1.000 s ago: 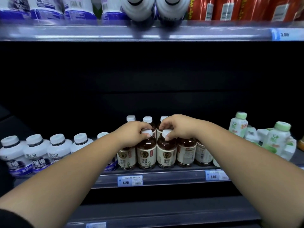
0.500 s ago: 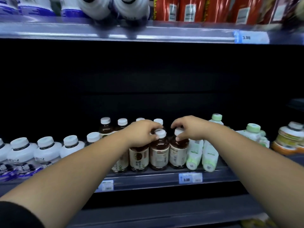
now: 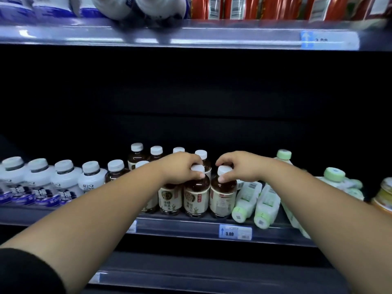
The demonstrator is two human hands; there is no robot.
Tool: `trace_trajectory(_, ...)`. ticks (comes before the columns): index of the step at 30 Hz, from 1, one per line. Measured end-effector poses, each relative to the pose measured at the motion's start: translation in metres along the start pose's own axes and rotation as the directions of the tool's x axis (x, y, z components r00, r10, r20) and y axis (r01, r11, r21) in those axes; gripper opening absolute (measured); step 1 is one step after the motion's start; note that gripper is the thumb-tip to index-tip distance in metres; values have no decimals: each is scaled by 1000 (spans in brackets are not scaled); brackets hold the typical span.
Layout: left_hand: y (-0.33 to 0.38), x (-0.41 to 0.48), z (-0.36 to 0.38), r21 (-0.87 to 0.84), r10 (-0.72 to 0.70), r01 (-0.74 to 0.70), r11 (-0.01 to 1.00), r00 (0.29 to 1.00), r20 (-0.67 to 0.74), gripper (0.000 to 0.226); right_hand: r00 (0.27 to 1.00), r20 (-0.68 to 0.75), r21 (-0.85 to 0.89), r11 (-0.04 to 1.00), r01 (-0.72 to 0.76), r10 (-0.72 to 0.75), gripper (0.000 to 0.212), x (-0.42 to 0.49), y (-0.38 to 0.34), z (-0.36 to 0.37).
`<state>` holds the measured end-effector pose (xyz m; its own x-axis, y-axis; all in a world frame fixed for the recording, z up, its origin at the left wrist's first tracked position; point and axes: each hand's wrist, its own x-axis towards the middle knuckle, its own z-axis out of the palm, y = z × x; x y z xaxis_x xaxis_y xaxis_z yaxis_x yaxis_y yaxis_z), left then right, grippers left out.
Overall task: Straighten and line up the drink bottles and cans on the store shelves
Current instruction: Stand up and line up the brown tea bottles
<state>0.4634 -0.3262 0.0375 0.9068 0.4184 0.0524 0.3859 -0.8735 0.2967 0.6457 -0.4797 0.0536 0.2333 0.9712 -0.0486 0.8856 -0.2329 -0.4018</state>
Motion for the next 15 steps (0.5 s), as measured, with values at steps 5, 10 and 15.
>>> trace_trajectory(5, 3, 3, -6, 6, -30, 30, 1000, 998, 64, 48, 994, 88, 29, 998, 57, -59, 37, -2, 2, -5)
trace_trajectory(10, 4, 5, -9, 41, -24, 22, 999, 998, 56, 49, 1000, 18, 58, 998, 16, -17, 51, -1, 2, -3)
trace_trajectory(15, -5, 4, -9, -56, -47, 53, 997, 993, 111, 45, 998, 47, 94, 994, 46, -51, 38, 2, 4, -6)
